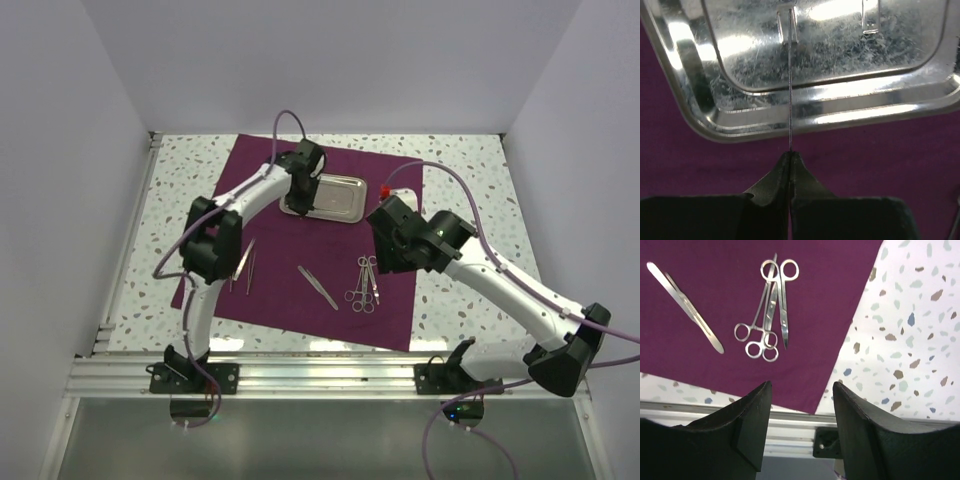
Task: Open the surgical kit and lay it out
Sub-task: Pick up the medical item from the container, then place the medical item in the surgical kit.
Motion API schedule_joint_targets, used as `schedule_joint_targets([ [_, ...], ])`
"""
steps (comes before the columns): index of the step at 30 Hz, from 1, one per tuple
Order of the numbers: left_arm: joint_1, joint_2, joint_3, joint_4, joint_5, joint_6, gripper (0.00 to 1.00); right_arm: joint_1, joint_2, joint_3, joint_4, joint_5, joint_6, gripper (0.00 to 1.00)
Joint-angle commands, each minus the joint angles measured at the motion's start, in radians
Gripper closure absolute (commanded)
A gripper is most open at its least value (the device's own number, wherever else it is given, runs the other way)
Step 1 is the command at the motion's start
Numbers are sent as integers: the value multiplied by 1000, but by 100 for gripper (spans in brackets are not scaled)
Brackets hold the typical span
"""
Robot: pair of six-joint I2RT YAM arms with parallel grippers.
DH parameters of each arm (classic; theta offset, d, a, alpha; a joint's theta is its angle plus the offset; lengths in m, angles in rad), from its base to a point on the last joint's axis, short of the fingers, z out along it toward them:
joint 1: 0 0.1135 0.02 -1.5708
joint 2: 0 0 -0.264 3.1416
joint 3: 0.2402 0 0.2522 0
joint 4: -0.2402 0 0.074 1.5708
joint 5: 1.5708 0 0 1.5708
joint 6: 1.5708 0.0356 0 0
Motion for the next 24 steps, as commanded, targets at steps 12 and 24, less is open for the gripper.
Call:
schedule_joint_targets([
  [12, -148, -767, -754, 86, 138, -378, 100, -25, 29, 33, 146, -7, 33, 44],
  [24, -264, -812, -1013, 260, 154, -595, 100, -25, -90, -97, 86, -20, 123, 47],
])
